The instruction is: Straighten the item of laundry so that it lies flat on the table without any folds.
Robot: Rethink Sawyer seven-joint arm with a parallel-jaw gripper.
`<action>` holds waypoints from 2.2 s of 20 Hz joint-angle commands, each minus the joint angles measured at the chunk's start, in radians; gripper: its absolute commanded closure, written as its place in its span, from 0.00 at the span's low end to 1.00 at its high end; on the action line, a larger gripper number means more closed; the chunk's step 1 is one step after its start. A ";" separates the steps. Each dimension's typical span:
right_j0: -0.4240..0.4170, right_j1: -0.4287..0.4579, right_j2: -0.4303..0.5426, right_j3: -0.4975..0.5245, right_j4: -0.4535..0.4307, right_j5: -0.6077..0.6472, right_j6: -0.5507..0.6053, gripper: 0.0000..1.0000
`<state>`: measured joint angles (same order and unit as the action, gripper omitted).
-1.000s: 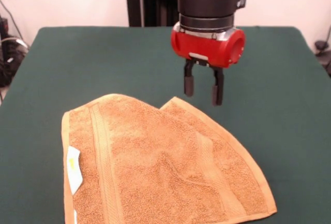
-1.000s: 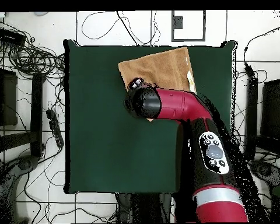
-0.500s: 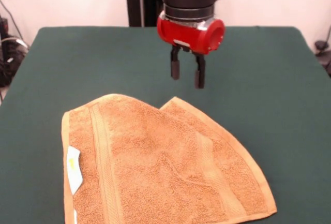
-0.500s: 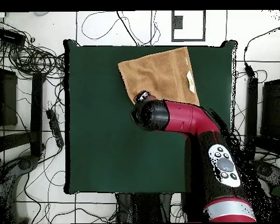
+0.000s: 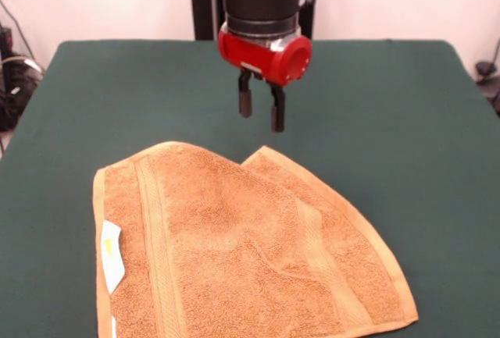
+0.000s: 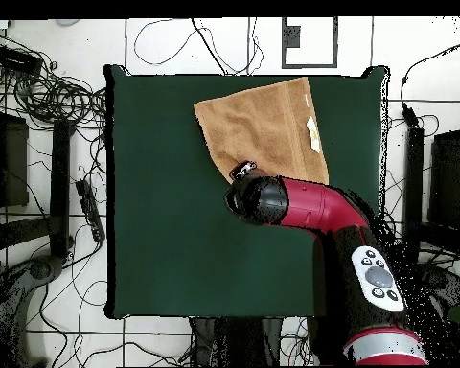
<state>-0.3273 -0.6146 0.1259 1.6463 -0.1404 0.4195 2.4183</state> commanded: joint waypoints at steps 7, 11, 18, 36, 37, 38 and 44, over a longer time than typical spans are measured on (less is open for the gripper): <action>0.033 0.199 0.013 0.045 -0.009 -0.178 0.090 0.00; 0.011 0.192 0.028 0.055 -0.009 -0.171 0.064 0.00; 0.008 0.143 0.037 0.083 0.003 -0.117 0.053 0.00; 0.005 0.373 0.048 -0.058 -0.023 -0.286 0.043 0.00; 0.006 0.374 0.048 -0.060 -0.021 -0.283 0.043 0.00; 0.006 0.374 0.048 -0.062 -0.020 -0.279 0.043 0.00; 0.006 0.388 0.052 -0.075 -0.020 -0.296 0.044 0.00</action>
<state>-0.3375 -0.4022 0.1167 1.6355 -0.1389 0.2234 2.4183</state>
